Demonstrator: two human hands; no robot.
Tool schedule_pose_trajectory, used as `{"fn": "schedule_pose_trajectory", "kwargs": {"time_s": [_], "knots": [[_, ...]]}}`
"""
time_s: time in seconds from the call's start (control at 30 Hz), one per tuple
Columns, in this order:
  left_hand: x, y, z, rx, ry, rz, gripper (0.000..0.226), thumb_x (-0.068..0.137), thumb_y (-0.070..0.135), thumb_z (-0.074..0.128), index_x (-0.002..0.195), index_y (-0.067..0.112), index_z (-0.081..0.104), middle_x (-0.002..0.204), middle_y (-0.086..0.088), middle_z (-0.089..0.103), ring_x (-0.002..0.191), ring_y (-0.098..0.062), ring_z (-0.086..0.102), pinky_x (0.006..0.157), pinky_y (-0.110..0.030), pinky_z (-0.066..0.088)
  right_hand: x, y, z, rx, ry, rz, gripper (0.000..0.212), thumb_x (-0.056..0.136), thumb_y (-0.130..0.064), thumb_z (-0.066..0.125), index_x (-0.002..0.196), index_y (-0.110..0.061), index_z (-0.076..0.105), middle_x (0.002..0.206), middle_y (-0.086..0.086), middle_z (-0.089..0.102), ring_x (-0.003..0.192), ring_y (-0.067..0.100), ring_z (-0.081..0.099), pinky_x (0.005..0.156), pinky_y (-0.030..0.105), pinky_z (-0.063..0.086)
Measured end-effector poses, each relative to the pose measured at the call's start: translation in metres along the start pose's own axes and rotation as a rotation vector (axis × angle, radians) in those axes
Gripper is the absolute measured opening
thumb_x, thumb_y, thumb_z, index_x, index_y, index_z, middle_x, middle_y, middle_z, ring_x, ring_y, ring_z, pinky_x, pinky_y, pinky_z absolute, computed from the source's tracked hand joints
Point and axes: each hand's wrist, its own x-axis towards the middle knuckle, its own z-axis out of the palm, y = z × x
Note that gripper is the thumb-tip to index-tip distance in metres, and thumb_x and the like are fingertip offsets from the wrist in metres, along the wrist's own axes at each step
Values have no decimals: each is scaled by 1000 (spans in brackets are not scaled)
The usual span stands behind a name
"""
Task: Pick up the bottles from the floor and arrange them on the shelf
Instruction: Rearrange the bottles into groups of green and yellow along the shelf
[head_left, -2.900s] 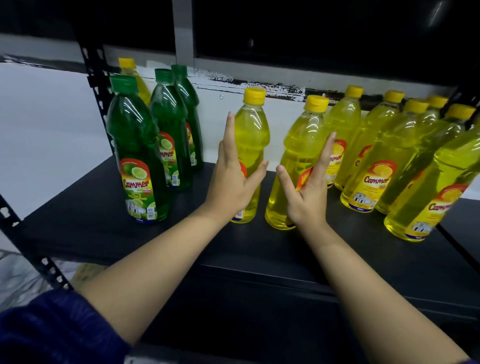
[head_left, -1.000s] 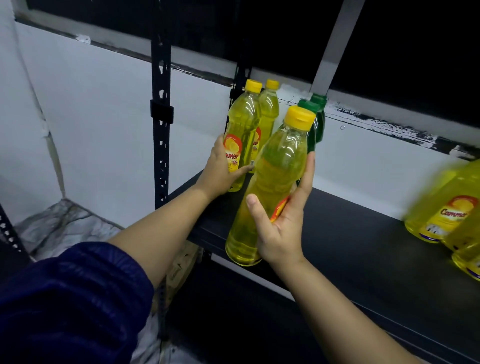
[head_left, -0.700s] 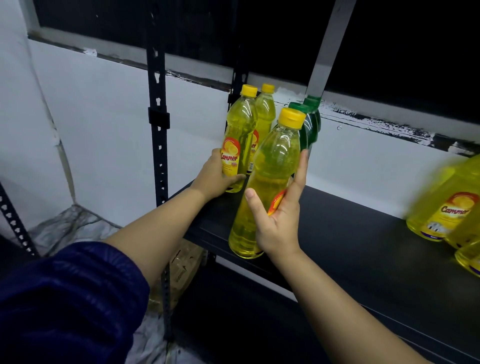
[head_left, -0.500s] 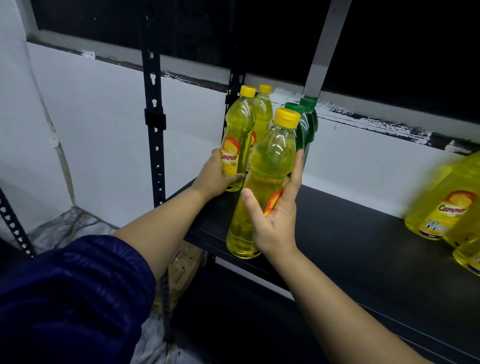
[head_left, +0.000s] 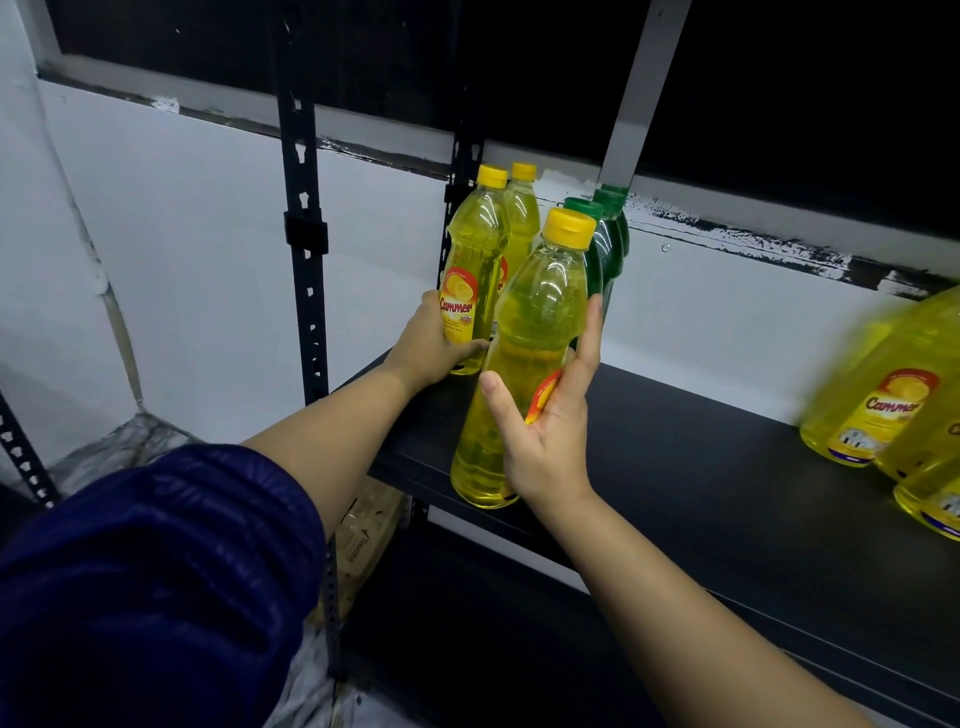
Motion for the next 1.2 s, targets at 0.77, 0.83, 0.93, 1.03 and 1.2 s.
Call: {"fn": "schedule_pose_trajectory", "kwargs": {"time_s": [0.77, 0.83, 0.93, 1.03, 1.2], "knots": [[-209, 85, -2, -189, 144, 260, 60, 108, 30, 53, 162, 15, 31, 159, 5, 44, 142, -5, 47, 112, -39, 49, -52, -6, -47, 120, -127, 112, 87, 90, -28, 84, 160, -45, 36, 158, -4, 51, 140, 20, 57, 93, 49, 63], [-206, 91, 1, -203, 155, 214, 64, 109, 35, 51, 164, 18, 25, 160, 9, 41, 142, -1, 45, 115, -37, 47, -55, -4, -52, 159, -182, 114, 72, 100, -16, 73, 160, -35, 38, 160, -1, 50, 142, 20, 56, 97, 49, 62], [-194, 90, 7, -173, 168, 177, 77, 106, 46, 52, 167, 25, 9, 164, 5, 37, 143, -3, 45, 116, -39, 45, -51, 5, -66, 256, -321, 146, 57, 110, -1, 50, 162, -20, 39, 164, 3, 46, 150, 26, 46, 114, 58, 49], [-183, 91, 19, -113, 226, 195, 98, 98, 47, 66, 166, 29, -3, 166, 2, 31, 144, -5, 44, 116, -27, 42, -41, 2, -85, 205, -447, 130, 54, 110, -2, 49, 161, -19, 41, 163, -5, 47, 151, 19, 45, 120, 53, 42], [-171, 99, 48, 103, 463, 220, 116, 89, 58, 73, 166, 17, -3, 172, -7, 14, 157, -23, 21, 122, -43, 35, -34, 15, -112, -796, -436, 252, 70, 104, -61, 46, 166, -47, 16, 173, -9, 26, 161, 22, 23, 128, 58, 25]]}}
